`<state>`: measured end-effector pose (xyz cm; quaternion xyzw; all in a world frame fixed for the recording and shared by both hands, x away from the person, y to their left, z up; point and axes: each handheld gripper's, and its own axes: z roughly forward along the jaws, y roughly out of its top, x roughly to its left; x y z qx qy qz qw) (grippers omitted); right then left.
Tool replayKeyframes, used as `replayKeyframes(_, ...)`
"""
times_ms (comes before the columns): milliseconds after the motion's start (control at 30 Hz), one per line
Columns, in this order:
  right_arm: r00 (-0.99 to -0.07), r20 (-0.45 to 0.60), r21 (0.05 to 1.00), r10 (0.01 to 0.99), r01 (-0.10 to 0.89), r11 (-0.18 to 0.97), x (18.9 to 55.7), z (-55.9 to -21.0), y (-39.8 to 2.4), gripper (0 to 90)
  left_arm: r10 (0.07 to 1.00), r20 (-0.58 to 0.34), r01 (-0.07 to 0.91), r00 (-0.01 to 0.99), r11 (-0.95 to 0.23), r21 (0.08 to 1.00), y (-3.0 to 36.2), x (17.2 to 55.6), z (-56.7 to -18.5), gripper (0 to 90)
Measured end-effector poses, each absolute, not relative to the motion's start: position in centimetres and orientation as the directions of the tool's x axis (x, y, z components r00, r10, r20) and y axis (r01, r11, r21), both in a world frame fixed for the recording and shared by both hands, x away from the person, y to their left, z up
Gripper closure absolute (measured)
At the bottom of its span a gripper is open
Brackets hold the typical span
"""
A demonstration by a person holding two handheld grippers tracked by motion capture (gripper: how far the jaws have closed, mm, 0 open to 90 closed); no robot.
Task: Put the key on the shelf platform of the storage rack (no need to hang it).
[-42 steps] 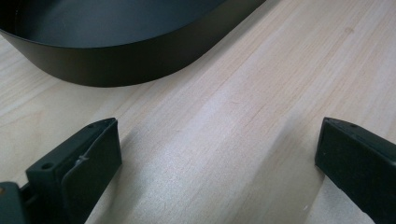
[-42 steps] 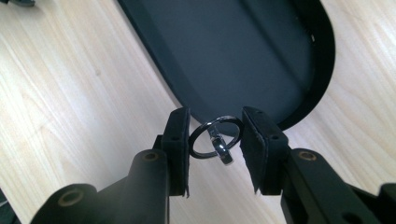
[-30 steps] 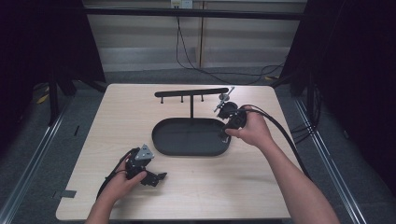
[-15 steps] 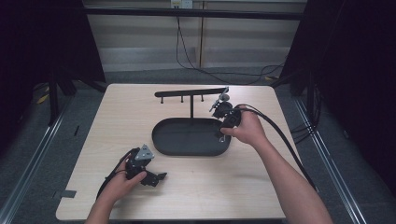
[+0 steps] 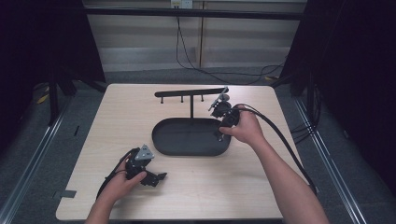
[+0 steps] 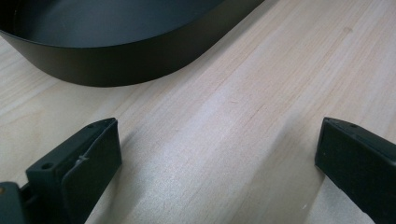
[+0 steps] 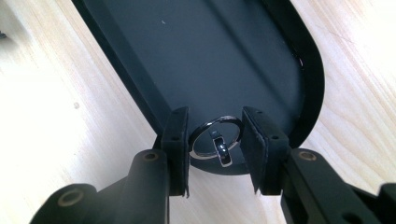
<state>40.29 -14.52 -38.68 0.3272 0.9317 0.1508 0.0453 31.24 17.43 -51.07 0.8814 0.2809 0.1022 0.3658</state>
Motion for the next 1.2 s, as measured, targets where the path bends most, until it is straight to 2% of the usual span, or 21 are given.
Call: replayKeyframes(1200, -0.808, -0.001, 0.298, 0.589, 0.562, 0.772, 41.3, -41.1, -12.6, 63.5, 0.566, -0.028, 0.420, 0.824, -0.576, 0.701, 17.5, 31.2, -51.1, 0.2)
